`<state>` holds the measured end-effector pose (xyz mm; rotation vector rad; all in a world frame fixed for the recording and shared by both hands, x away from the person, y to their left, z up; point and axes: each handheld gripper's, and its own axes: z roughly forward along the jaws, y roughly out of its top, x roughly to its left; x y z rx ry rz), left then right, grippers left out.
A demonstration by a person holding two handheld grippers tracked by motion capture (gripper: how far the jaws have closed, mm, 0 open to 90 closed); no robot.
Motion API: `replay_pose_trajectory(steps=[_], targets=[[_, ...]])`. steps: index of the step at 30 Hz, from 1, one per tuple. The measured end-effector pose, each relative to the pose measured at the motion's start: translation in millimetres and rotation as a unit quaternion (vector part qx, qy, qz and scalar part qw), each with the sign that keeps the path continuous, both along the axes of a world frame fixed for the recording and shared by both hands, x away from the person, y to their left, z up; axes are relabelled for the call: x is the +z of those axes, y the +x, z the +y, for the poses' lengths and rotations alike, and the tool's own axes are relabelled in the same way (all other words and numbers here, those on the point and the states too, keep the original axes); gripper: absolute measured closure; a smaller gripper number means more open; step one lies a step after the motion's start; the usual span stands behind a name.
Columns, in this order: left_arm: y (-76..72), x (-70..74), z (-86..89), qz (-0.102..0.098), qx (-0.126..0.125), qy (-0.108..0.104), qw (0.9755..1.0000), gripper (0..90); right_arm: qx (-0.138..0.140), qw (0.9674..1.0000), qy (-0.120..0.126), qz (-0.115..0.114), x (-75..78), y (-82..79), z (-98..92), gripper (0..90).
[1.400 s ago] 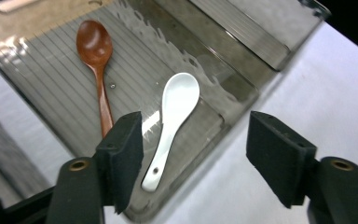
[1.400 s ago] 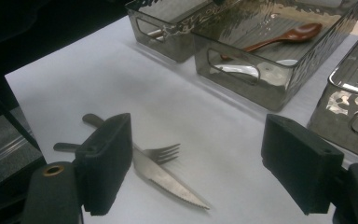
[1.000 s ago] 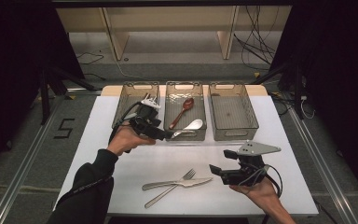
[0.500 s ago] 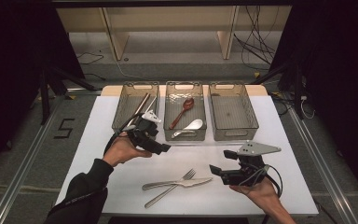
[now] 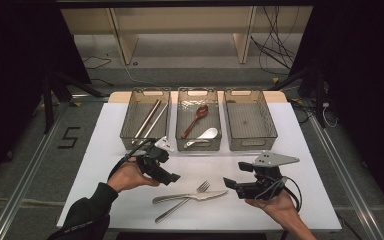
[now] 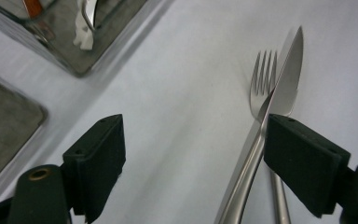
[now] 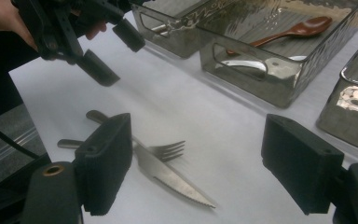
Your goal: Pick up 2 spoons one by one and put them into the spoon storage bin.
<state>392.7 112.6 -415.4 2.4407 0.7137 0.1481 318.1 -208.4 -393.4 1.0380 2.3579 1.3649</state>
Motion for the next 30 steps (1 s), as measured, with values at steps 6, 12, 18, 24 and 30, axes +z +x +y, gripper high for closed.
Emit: replay_pose_trajectory(steps=[6, 12, 18, 24, 30], targets=[[-9.4, -4.7, -1.1, 0.004, -0.015, 0.006, 0.9999, 19.7, 0.000, 1.0000, -0.001, -0.001, 0.4, -0.1, 0.0, 25.6], [-14.8, -7.7, 0.3, 0.009, -0.029, 0.016, 0.9994, 18.9, -0.001, 1.0000, -0.001, -0.001, -0.1, 0.0, -0.3, 25.5], [-20.1, -18.0, -3.0, 0.006, -0.046, 0.062, 0.9970, 18.4, -0.003, 1.0000, -0.001, -0.003, 0.9, -0.5, -1.5, 25.6], [-22.6, -25.9, -7.5, 0.009, -0.054, 0.096, 0.9939, 20.8, -0.002, 1.0000, -0.003, -0.002, -0.6, 0.3, -0.3, 25.5], [-24.8, -33.3, -13.3, 0.031, -0.054, 0.110, 0.9920, 27.4, 0.000, 1.0000, -0.006, 0.000, -0.9, 0.0, 0.9, 25.6]])
